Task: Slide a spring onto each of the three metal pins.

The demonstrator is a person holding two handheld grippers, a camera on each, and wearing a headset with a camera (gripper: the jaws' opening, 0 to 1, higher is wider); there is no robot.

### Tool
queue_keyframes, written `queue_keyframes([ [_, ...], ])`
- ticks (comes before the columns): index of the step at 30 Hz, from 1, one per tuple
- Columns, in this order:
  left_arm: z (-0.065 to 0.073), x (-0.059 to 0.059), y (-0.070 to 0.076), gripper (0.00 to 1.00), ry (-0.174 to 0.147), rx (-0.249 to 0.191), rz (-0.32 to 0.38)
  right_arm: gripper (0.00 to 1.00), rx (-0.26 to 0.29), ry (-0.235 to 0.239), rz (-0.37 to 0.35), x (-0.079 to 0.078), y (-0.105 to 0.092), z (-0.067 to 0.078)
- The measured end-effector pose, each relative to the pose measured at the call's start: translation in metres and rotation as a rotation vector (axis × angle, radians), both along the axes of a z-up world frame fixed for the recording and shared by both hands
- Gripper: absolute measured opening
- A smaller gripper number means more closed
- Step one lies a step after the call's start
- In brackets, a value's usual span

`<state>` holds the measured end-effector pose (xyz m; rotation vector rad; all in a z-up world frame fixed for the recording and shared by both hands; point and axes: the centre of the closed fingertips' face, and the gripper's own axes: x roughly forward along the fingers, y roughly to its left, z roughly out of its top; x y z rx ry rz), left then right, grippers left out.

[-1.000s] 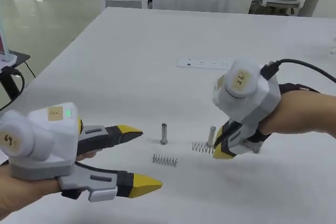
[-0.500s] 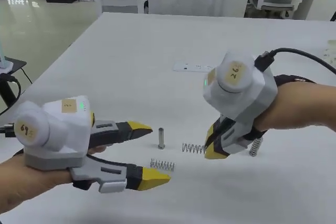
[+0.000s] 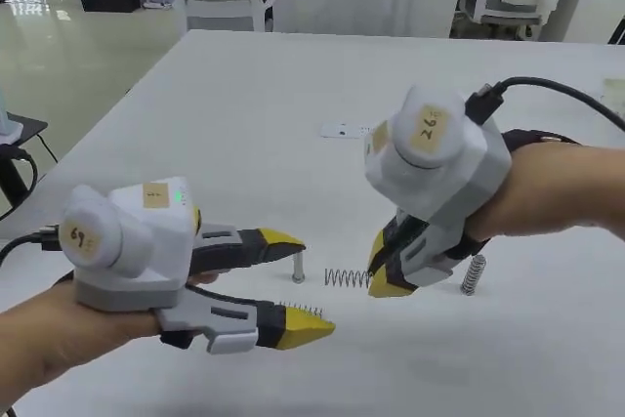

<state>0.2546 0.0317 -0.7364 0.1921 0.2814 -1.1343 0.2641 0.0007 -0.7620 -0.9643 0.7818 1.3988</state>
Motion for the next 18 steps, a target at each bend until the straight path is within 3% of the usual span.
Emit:
queue_keyframes([
  [18,-0.006,-0.005,-0.009,0.24,-0.004,-0.013,-0.038,0.08,0.007,0.032,0.07,-0.014,0.001,0.004],
])
